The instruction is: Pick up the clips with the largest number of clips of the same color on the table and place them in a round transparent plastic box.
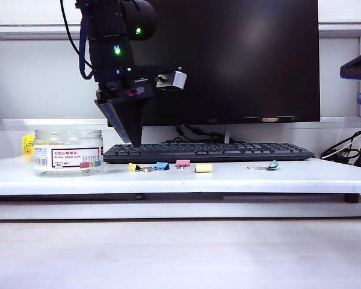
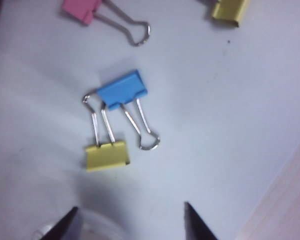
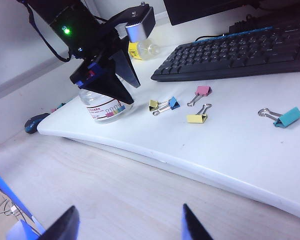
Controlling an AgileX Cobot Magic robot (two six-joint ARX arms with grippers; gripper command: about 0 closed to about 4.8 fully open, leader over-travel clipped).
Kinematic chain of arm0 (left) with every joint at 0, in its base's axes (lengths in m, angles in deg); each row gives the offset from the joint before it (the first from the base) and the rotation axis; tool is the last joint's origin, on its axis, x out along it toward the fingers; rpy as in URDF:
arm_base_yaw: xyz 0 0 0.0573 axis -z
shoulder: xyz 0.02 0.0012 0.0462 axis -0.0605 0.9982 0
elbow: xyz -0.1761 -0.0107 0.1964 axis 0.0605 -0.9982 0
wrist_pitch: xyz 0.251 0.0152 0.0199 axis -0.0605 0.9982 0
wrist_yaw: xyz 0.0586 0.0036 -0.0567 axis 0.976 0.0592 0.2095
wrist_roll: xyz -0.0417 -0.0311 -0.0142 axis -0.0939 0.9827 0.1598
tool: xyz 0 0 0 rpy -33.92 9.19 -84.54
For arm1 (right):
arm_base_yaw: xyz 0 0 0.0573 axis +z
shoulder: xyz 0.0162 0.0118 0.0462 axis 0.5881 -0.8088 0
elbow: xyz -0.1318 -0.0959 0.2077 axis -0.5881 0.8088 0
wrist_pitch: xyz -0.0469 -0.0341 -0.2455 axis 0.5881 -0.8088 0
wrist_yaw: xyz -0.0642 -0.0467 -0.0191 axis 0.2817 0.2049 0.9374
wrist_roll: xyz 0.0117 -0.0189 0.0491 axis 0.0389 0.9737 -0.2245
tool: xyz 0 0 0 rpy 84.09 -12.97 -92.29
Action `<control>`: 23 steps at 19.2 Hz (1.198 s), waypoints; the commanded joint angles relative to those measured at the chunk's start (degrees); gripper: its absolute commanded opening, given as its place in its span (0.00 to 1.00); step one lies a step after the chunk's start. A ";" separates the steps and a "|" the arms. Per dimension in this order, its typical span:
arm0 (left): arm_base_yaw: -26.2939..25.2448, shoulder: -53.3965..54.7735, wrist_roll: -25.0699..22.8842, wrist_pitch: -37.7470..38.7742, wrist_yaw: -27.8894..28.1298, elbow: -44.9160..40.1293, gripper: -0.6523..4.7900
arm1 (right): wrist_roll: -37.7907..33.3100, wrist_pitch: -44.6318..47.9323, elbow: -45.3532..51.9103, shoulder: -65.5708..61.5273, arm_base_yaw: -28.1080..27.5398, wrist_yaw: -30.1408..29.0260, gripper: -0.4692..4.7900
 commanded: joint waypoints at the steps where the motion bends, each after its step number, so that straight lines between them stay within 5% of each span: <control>1: 0.04 0.94 0.28 -1.33 -0.48 0.35 0.62 | -0.22 0.52 -0.15 0.09 0.04 -0.13 0.59; 23: -4.09 4.20 2.38 -4.33 -5.57 0.42 0.64 | -0.46 0.48 -0.15 0.09 0.07 -1.01 0.59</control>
